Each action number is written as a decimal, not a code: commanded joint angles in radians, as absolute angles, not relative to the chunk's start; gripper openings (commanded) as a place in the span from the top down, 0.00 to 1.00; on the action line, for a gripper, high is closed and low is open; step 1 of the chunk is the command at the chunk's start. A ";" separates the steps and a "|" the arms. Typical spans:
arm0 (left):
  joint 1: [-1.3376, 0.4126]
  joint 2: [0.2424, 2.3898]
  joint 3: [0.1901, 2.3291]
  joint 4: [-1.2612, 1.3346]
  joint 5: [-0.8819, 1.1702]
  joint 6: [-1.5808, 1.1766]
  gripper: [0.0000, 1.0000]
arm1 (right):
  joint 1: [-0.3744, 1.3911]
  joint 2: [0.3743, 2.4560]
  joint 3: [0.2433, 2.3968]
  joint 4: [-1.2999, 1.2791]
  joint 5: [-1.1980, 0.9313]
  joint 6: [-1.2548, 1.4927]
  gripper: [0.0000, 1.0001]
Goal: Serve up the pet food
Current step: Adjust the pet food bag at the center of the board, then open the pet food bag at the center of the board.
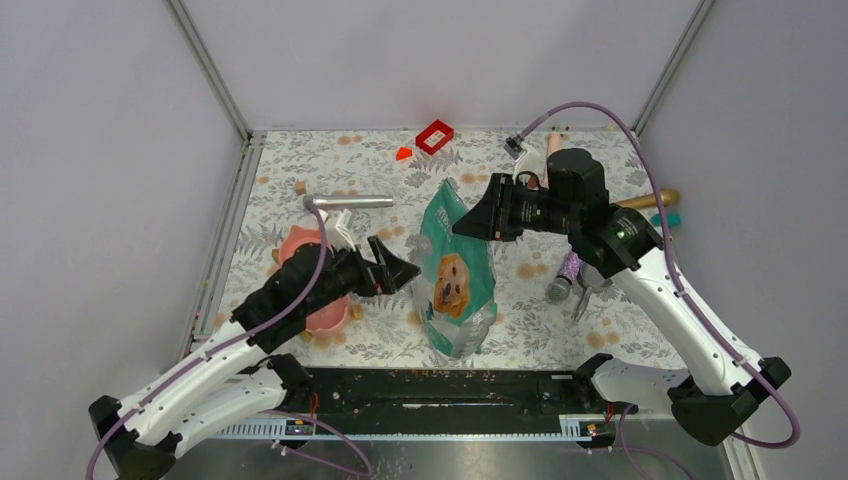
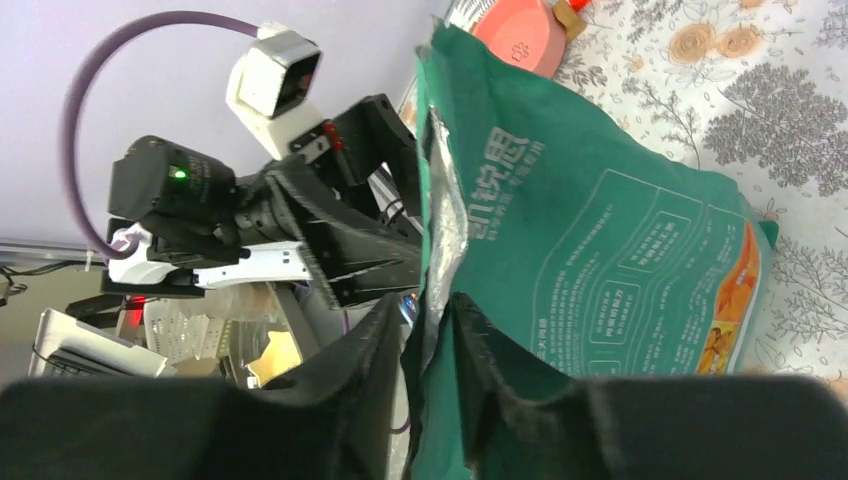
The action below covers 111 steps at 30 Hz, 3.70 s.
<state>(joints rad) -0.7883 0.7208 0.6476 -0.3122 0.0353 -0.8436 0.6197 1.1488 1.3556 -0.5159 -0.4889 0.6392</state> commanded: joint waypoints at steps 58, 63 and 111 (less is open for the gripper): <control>-0.785 0.884 0.891 -0.167 0.086 -0.654 0.01 | 0.621 1.281 1.744 -0.984 -0.375 0.379 0.91; -0.785 0.891 0.897 -0.147 0.101 -0.652 0.01 | 0.622 1.310 1.760 -1.023 -0.324 0.360 0.84; -0.783 0.856 1.094 -0.294 0.055 -0.767 0.01 | 0.747 1.321 1.679 -0.844 -0.512 0.361 1.00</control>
